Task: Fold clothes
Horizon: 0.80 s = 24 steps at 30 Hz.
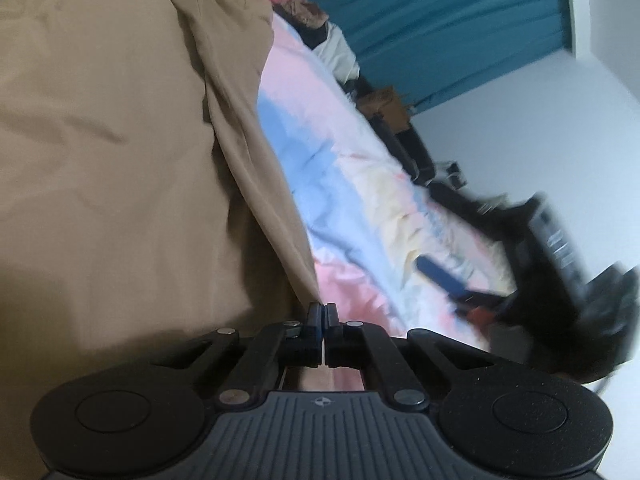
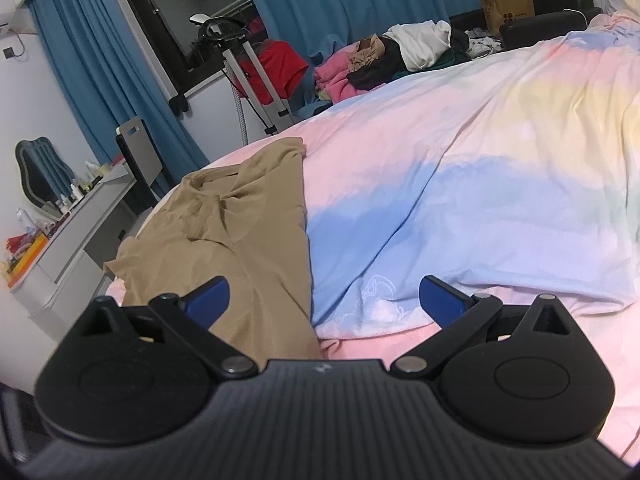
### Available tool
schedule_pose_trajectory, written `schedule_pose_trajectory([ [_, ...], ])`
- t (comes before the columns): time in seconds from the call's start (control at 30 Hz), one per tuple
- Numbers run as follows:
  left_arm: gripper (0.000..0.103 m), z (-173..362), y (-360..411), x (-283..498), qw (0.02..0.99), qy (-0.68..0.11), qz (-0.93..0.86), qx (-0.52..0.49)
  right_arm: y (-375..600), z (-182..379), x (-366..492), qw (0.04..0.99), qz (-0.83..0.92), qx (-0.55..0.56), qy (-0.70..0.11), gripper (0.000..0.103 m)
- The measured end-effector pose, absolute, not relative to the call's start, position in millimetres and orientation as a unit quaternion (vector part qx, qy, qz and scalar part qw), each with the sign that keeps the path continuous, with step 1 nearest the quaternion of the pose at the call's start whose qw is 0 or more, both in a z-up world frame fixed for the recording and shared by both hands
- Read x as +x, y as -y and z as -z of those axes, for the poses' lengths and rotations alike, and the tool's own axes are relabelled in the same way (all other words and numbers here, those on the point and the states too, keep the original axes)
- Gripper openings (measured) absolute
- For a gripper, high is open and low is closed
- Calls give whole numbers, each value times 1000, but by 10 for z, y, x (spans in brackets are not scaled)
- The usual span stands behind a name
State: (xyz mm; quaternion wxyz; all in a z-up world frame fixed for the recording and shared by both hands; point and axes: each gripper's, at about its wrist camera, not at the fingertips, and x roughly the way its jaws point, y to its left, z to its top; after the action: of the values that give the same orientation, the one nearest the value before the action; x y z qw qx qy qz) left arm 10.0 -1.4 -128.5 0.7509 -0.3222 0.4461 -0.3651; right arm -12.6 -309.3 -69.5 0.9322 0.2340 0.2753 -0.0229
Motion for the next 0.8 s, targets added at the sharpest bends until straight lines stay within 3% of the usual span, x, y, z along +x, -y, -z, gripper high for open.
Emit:
schedule_pose_trajectory([
  [0.23, 0, 924, -582, 176, 745, -447, 346, -354, 3103, 711, -112, 929, 17, 236, -283, 103],
  [0.63, 1, 1202, -733, 300, 796, -511, 231, -226, 2942, 731, -94, 932, 5, 213, -294, 103],
  [0.8, 22, 1026, -702, 180, 827, -481, 225, -187, 2870, 727, -106, 935, -8, 203, -292, 103],
])
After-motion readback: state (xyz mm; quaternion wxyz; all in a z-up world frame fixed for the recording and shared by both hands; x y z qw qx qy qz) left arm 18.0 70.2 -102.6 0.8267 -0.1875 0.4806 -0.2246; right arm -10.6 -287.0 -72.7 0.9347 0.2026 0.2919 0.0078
